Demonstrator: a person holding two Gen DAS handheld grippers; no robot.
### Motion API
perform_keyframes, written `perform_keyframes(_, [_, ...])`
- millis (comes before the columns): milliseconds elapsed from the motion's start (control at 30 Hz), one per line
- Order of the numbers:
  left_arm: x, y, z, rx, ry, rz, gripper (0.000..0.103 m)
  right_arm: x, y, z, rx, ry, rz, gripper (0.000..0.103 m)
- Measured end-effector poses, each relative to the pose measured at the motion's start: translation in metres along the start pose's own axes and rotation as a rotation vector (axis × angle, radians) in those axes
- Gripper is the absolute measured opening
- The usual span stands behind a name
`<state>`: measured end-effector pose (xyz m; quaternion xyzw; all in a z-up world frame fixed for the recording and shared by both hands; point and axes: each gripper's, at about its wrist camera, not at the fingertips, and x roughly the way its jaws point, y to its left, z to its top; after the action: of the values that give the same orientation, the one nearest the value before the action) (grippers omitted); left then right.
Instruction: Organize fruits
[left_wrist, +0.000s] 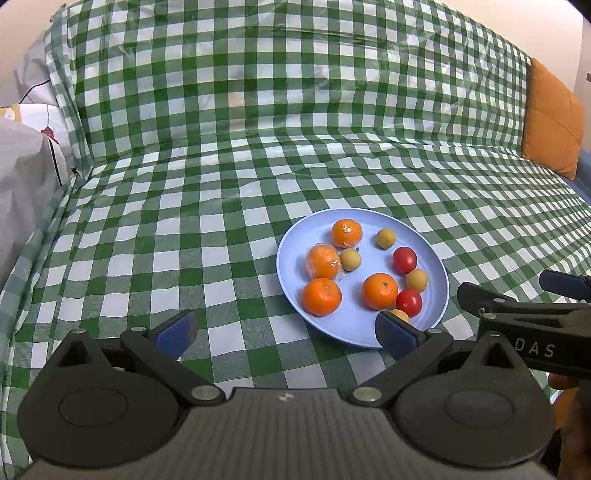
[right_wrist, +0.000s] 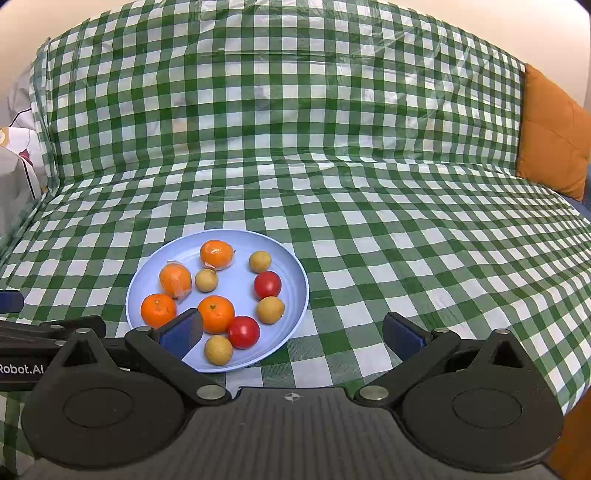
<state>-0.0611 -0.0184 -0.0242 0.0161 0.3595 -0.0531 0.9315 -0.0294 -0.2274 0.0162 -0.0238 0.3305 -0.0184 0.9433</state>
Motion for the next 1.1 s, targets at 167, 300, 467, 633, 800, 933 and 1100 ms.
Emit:
perform_keyframes(167, [0.0001,-0.0024,-0.001,0.009,0.0,-0.005,0.102,-0.0016,-0.0003,-0.0007,-0.006,-0.001,-0.005,0.102])
perform_keyframes(300, [0.0003,-0.0023,-0.0006,0.013,-0.002,-0.007,0.102,-0.0022,0.0006,-0.001,-0.013,-0.003,-0.007,0.102])
perform_keyframes(467, [0.0002,-0.0028,-0.0006,0.013,-0.001,-0.007,0.102,-0.0017,0.0004,-0.0011,-0.015,-0.003,-0.007,0.102])
perform_keyframes(633, [0.0002,-0.0034,-0.0006,0.013,-0.001,-0.006,0.102,-0.0015,0.0,-0.001,-0.016,-0.003,-0.008,0.102])
perform_keyframes(800, [0.0,-0.0038,-0.0008,0.012,-0.001,-0.006,0.102,-0.0005,0.0006,-0.0011,-0.016,-0.003,-0.008,0.102])
perform_keyframes(933, [0.0,-0.0047,-0.0009,0.014,-0.002,-0.007,0.102,-0.0001,0.0004,-0.0013,-0.016,-0.004,-0.009,0.102])
perform_keyframes(1100, [0.0001,-0.005,-0.0008,0.017,-0.002,-0.009,0.102,-0.0004,-0.0001,-0.0012,-0.019,-0.005,-0.009,0.102])
